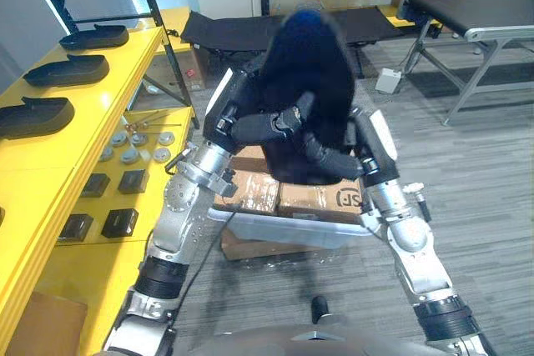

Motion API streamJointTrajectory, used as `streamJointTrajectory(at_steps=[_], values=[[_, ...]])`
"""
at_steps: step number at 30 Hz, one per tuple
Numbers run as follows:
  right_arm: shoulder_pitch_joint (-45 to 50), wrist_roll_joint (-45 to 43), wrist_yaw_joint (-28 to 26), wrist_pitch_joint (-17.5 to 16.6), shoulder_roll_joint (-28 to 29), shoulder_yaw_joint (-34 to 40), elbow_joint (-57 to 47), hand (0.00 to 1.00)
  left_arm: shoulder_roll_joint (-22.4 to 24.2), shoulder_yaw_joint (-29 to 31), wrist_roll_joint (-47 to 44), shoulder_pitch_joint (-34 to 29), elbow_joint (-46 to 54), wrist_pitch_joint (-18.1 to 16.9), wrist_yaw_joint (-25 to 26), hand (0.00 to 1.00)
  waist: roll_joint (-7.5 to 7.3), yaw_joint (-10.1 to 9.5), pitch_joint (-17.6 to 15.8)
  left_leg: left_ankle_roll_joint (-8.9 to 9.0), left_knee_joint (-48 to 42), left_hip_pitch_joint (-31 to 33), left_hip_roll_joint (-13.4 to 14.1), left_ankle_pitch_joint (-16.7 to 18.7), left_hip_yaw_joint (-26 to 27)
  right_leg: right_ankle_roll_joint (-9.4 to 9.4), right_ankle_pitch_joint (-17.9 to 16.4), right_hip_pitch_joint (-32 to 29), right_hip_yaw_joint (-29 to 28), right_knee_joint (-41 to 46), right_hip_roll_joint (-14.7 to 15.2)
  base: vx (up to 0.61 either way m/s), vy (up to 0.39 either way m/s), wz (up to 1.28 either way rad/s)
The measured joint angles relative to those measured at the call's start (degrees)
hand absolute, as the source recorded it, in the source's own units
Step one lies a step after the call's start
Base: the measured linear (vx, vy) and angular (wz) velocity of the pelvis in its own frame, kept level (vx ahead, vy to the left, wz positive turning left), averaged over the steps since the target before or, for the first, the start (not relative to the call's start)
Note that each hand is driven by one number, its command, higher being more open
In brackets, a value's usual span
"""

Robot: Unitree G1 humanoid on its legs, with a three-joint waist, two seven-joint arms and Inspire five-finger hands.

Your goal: Walk over and take three plastic housings, then place them on the shelf

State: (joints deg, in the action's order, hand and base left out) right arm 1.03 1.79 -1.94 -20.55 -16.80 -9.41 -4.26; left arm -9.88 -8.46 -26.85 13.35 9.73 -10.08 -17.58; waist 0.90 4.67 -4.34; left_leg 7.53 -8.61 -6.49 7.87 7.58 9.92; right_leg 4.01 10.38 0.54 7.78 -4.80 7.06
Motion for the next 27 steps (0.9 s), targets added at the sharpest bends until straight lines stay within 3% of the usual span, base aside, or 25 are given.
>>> streamJointTrajectory(at_steps=[9, 18, 23, 27], values=[[1.0, 0.12, 5.42, 7.79, 2.52, 1.36, 2.56, 0.0, 1.52, 0.23, 0.16, -2.71, 4.69, 2.69, 3.09, 1.0, -0.24, -0.56, -0.05, 0.0, 0.0, 0.06, 0.02, -0.01, -0.32, 0.1, -0.02, 0.15, 0.31, 0.0, -0.01, -0.01, 0.001, 0.01], [0.97, -0.15, 9.92, 7.74, 4.27, 8.34, 2.85, 0.0, 3.2, 0.62, 0.33, -5.35, 4.05, 3.23, 6.53, 1.0, -0.3, -1.14, -0.09, 0.01, 0.02, -0.02, 0.05, 0.0, -0.22, 0.36, 0.15, 0.17, 0.22, -0.01, -0.07, 0.0, 0.0, 0.0], [0.9, -2.79, 9.84, 5.48, 4.32, 10.18, 1.16, 0.0, 3.59, 3.08, 1.06, -7.79, -1.25, 7.49, 9.86, 1.0, -0.48, -1.36, -0.2, 0.03, -0.01, 0.0, 0.18, 0.0, -0.12, 0.38, 0.15, 0.17, 0.16, -0.01, -0.17, 0.0, 0.0, 0.0], [0.56, -2.88, 9.44, 2.48, 4.34, 11.47, -2.58, 0.0, 3.59, 4.02, 3.28, -9.55, -4.61, 11.67, 8.72, 1.0, -0.71, -1.51, -0.34, 0.12, -0.15, 0.05, 0.26, 0.07, -0.11, 0.38, 0.15, 0.17, 0.17, -0.01, -0.21, 0.0, 0.0, 0.0]])
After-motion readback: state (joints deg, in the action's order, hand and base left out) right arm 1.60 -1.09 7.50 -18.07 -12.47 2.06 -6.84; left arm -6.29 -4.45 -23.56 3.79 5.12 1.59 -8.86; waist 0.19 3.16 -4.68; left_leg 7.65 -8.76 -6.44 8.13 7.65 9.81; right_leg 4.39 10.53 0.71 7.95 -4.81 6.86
